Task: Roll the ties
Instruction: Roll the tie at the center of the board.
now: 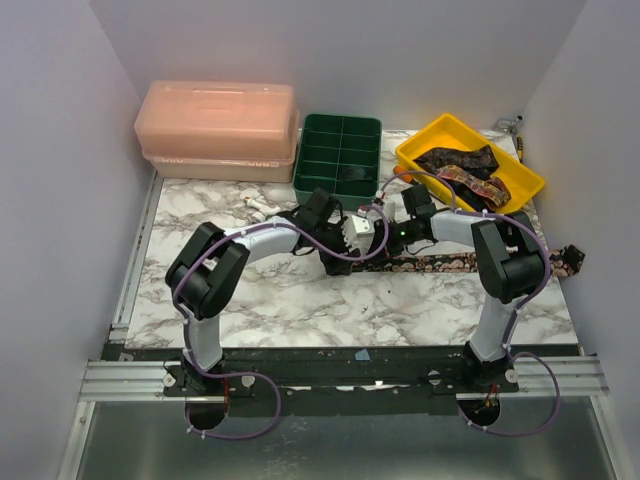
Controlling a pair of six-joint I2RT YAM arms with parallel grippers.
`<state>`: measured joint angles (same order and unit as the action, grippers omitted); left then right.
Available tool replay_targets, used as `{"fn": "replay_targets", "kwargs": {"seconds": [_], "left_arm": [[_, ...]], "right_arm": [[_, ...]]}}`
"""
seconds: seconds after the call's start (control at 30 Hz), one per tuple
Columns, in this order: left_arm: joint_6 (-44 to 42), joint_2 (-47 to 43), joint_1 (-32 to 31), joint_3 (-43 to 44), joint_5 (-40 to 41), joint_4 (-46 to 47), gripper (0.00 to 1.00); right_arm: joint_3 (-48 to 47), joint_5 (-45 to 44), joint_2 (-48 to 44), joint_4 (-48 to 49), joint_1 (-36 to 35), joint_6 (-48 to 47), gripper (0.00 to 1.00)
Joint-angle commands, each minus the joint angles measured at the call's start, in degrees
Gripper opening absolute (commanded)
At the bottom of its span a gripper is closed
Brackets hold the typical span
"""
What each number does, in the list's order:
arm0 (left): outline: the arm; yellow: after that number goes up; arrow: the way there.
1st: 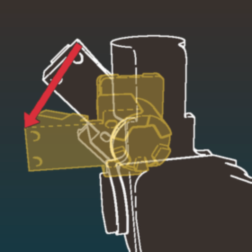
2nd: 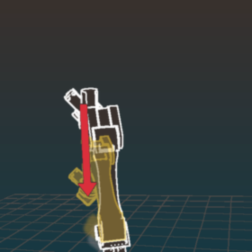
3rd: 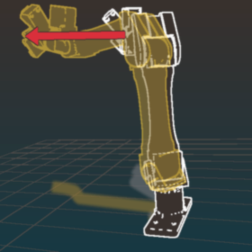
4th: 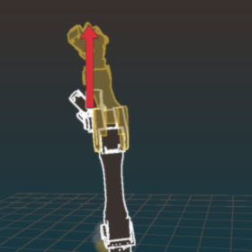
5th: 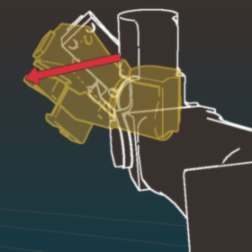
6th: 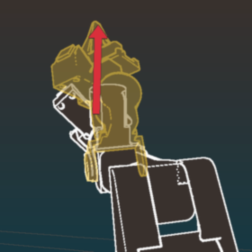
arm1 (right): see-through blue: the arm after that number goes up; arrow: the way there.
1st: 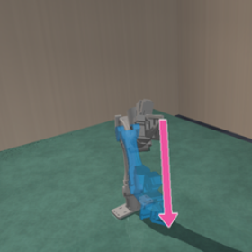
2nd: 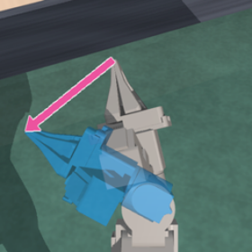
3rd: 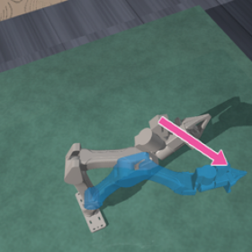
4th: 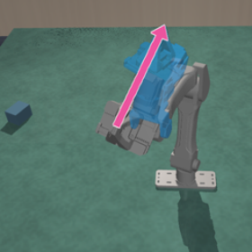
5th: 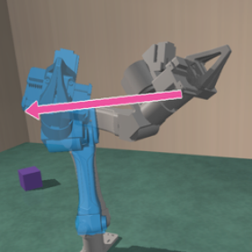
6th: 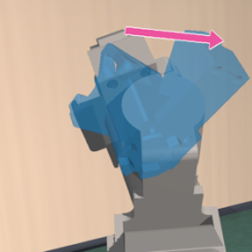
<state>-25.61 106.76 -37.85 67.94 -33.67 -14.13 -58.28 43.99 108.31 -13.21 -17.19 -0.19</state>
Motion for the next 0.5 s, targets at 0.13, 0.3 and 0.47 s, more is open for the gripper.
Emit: {"fn": "replay_targets", "kwargs": {"seconds": [0.13, 0.3, 0.47], "left_arm": [[1.2, 0.9, -1.2, -4.1, 1.4, 4.0, 0.67], [2.4, 1.0, -1.2, -5.6, 1.2, 7.3, 0.57], [5.5, 0.0, -1.8, -4.8, -1.0, 12.3, 0.44]], "right_arm": [[1.1, -9.7, 2.3, -5.8, -0.1, -6.9, 0.01], [1.0, -9.5, 2.5, -6.3, 0.0, -7.8, 0.01], [0.8, -9.1, 3.0, -6.3, 0.0, -7.9, 0.01]]}}
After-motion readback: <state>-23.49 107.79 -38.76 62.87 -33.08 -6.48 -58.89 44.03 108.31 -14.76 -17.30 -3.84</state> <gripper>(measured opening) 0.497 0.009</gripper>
